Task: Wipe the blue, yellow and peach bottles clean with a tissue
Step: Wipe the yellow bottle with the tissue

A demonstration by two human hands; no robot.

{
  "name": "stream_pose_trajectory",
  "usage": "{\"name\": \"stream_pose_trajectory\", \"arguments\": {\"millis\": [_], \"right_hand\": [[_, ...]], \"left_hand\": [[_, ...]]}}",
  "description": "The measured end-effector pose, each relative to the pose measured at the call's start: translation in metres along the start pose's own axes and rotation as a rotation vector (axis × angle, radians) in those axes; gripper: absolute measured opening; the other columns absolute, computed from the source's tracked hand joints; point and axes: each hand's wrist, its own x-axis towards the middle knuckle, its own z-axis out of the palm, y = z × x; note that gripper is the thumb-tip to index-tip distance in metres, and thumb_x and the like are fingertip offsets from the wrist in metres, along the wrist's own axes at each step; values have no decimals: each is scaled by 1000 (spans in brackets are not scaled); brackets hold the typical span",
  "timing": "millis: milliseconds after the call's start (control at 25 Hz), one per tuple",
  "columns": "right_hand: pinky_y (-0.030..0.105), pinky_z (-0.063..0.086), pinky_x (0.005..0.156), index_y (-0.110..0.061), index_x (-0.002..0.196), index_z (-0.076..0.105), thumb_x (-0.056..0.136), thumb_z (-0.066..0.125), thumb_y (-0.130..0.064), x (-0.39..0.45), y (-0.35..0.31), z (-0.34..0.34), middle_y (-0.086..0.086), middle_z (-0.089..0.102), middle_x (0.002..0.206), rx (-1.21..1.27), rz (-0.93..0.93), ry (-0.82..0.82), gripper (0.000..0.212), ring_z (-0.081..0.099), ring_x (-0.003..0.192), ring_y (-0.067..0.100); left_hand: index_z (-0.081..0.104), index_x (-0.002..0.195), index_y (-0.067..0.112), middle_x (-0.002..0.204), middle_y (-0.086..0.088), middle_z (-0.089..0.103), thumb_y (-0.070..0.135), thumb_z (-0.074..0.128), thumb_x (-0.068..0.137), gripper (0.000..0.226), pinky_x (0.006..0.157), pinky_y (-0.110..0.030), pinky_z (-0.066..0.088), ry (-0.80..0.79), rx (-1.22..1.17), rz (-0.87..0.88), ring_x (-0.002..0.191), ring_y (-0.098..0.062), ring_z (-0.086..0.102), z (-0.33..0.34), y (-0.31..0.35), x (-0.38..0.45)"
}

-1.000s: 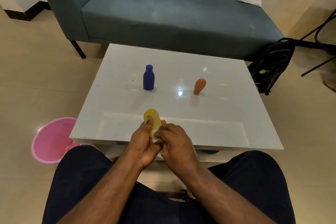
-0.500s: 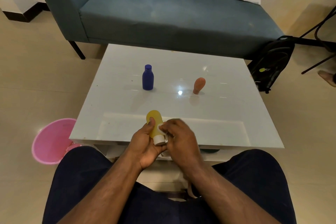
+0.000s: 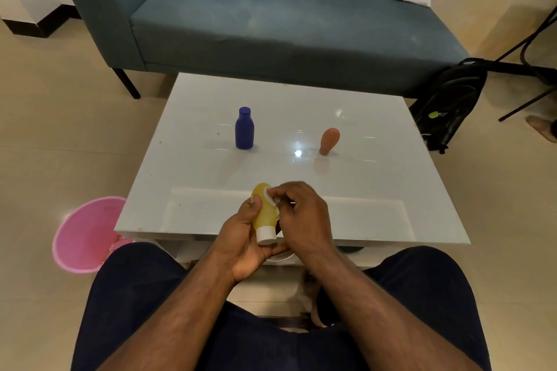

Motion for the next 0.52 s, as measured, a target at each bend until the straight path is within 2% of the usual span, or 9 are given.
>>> {"name": "stream_pose_trajectory", "arguments": {"millis": [120,280,400,520], "right_hand": [[4,41,76,-19,95,71,88,56,-5,4,-4,0,-11,63,95,4,25,-3,22,55,89,-5],[7,43,79,-19,94,71,86,61,-4,-26,-2,3,-10,63,93,6,-49,-43,20,57,90,-1],[7,43,78,-20,94,71,86,61,-4,-23,-3,3,-11,63,93,-14,-79,-42,20,57,89,-1],[6,43,75,-22,93,70,88,56,-5,5,-3,1,-13,62,94,16,-25,-2,22,56,90,-5]], "left_hand": [[57,138,20,127,-16,67,36,50,99,42,72,-55,59,8,19,-25,120,-35,60,-1,1,0],[56,140,15,106,-14,71,39,53,101,46,70,-44,60,69,45,-19,96,-29,69,-10,-1,5],[64,127,18,95,-10,70,42,60,96,40,69,-38,54,108,159,15,82,-23,66,-8,-4,7],[67,118,16,87,-6,68,46,64,91,41,54,-28,46,137,204,11,66,-16,58,-2,-4,6]]}}
